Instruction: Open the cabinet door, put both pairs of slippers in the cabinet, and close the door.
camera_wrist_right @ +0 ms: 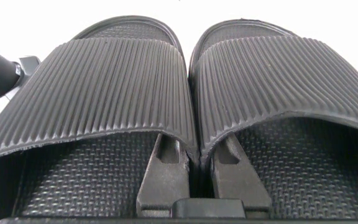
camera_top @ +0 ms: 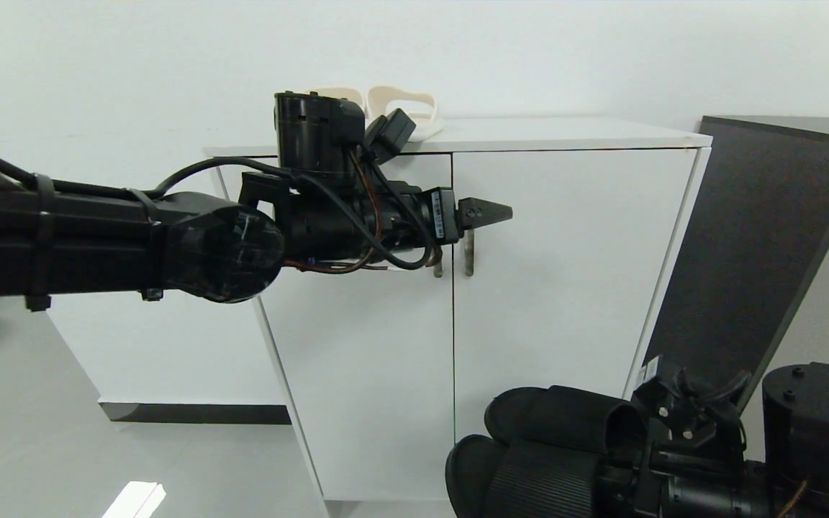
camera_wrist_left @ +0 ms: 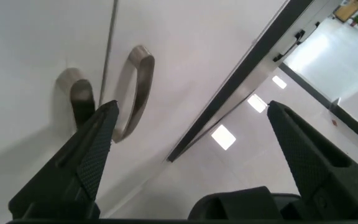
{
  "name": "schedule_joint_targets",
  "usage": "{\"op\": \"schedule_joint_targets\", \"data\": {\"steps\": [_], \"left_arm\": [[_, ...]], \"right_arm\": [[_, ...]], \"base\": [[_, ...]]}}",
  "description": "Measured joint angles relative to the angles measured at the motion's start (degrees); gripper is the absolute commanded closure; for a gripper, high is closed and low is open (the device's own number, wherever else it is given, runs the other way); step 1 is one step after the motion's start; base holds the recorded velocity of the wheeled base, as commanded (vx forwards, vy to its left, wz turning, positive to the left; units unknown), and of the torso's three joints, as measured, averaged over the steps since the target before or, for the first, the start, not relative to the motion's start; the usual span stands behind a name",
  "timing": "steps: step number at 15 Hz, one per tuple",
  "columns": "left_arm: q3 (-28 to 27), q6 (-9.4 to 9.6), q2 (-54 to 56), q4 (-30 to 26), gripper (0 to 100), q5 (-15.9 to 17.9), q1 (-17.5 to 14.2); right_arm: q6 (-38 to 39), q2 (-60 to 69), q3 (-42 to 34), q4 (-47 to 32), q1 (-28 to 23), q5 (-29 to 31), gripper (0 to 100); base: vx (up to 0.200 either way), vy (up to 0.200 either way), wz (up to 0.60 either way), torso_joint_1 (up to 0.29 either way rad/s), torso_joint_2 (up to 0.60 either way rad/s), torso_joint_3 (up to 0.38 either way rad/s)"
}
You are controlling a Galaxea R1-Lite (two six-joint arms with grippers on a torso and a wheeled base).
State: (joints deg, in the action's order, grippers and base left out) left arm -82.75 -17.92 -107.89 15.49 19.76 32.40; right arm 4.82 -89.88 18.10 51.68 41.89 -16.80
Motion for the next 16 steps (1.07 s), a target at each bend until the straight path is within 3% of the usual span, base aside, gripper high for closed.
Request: {"op": "schedule_joint_targets", "data": {"steps": [9,10,16], "left_arm": [[-2.67,0.02,-2.76,0.07,0,0.13,-0.13],[-2.89,0.02,-3.02,0.07,100,0.11,-0.1],[-3.58,0.02,-4.07,-0.2,100,-0.11,0.32]], "right_arm": [[-1.23,0.11,0.0,-0.02,0.06,0.13,100],[-1.49,0.11,-0.02,-0.02,0.04,0.13,100],[-1.56,0.22,-0.33,-0.02,0.09,-0.02,100]], "base": [[0.0,0.0,0.0,0.0,0.0,0.0],[0.0,0.0,0.0,0.0,0.0,0.0],[0.0,0.0,0.0,0.0,0.0,0.0]]}}
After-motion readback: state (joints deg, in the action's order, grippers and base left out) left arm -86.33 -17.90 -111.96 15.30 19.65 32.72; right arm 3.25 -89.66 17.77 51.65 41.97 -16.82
